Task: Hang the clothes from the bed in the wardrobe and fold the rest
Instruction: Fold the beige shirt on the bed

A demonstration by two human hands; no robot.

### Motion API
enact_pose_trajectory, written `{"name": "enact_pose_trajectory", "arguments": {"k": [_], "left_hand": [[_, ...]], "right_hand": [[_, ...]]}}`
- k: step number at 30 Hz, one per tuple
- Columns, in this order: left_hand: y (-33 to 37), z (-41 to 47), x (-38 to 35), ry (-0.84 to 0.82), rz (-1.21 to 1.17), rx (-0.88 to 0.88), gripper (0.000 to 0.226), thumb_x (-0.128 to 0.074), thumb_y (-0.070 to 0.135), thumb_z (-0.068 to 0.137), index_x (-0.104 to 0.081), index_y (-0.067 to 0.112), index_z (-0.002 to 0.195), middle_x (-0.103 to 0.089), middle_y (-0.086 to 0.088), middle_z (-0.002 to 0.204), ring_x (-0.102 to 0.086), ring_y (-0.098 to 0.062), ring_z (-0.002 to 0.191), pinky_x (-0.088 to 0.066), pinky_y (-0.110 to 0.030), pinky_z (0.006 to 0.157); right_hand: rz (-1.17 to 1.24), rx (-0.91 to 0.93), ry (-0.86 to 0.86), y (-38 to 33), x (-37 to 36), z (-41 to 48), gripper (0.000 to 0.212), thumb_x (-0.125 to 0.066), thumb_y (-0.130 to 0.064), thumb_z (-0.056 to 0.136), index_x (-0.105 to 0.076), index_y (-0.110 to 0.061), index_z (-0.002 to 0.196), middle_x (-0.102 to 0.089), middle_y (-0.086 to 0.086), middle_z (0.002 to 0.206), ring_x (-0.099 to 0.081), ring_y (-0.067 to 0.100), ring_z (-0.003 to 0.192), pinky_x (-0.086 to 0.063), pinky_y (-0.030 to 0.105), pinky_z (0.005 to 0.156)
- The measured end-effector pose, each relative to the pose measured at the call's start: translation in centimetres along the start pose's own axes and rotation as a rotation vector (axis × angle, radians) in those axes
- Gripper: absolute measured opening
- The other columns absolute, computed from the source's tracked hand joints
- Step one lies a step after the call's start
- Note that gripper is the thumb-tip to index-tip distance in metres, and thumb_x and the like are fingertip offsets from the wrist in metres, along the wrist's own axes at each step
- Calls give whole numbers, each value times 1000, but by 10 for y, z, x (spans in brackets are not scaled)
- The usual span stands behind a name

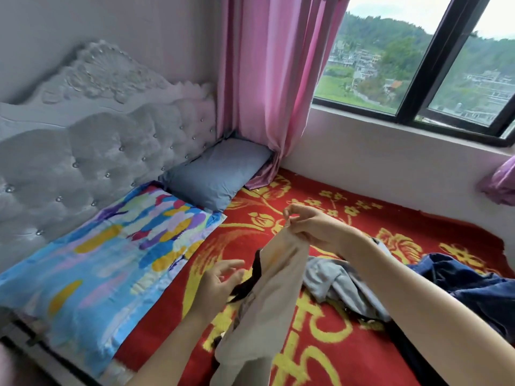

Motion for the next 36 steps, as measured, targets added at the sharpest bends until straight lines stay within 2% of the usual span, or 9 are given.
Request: {"name": "enact_pose_trajectory", "arguments": {"k": [4, 8, 15, 17, 19, 24, 29, 32, 36], "left_hand": [[-11, 31, -9, -123, 178, 59, 70, -70, 29, 81, -34, 30, 141, -33, -3, 147, -29, -20, 137, -32, -36, 108], [5, 54, -61, -487, 368, -22, 123, -61, 76, 47, -1, 40, 148, -6, 2, 156, 2, -21, 144, -12, -47, 113], [-10, 71, -132, -504, 439, 9, 99, -50, 70, 49, -43, 30, 139, -43, -8, 141, -33, -26, 133, -28, -32, 103], [-11, 61, -159, -533, 269, -7, 57, -65, 42, 66, -67, 8, 112, -64, -15, 109, -56, -29, 107, -36, -27, 80], [-10, 49, -181, -557, 45, 27, 23, -71, 18, 78, -62, 0, 68, -58, -12, 67, -54, -22, 65, -31, -26, 60], [-24, 62, -160, -521, -206, 216, 22, -52, 3, 92, -63, 12, 75, -63, 3, 64, -56, -10, 61, -42, -18, 55], [8, 81, -104, -638, -396, 202, 33, -55, 6, 89, -69, 20, 62, -63, -1, 62, -59, -14, 54, -45, -23, 49], [41, 78, -82, -673, -361, 22, 25, -63, 29, 84, -69, 25, 60, -62, 8, 57, -56, -5, 48, -43, -16, 43], [70, 72, -66, -591, -101, -308, 31, -66, 17, 86, -66, 26, 56, -55, 12, 46, -46, 3, 40, -34, -9, 40]], "right_hand": [[61, 168, 63, -44, 30, -30, 40, -30, 23, 80, -46, -13, 76, -48, 2, 65, -41, 10, 56, -33, 19, 49], [61, 290, 151, -80, 53, -60, 42, -26, 26, 76, -46, -11, 74, -50, 1, 62, -42, 11, 54, -35, 19, 49], [291, 487, 246, -110, 83, -118, 24, -36, 7, 58, -46, -13, 67, -48, 0, 52, -41, 9, 40, -37, 13, 40], [301, 506, 301, -111, 94, -130, 22, -36, 6, 60, -40, -13, 71, -48, 0, 53, -43, 10, 41, -38, 15, 42], [306, 525, 401, -109, 107, -143, 24, -33, 10, 68, -40, -13, 71, -50, 0, 55, -44, 10, 44, -40, 16, 44], [359, 525, 933, -74, 165, -195, 37, -29, 14, 80, -44, -16, 64, -48, -4, 49, -41, 10, 46, -33, 20, 45], [230, 283, 1347, 1, 203, -244, 34, -38, 10, 85, -39, -19, 67, -42, -7, 50, -37, 3, 40, -31, 18, 40], [255, 213, 1428, 40, 205, -255, 33, -40, 6, 88, -38, -21, 69, -39, -5, 59, -38, 0, 38, -34, 16, 39], [326, 181, 1496, 67, 195, -259, 31, -42, 2, 90, -40, -22, 71, -44, -11, 46, -38, 0, 35, -32, 14, 37]]}}
Point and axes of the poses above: each hand's wrist, its own z-axis towards the middle knuckle, its own x-axis out of the back of the hand, y = z × x, the point moved 3 cm from there along z, towards the middle knuckle
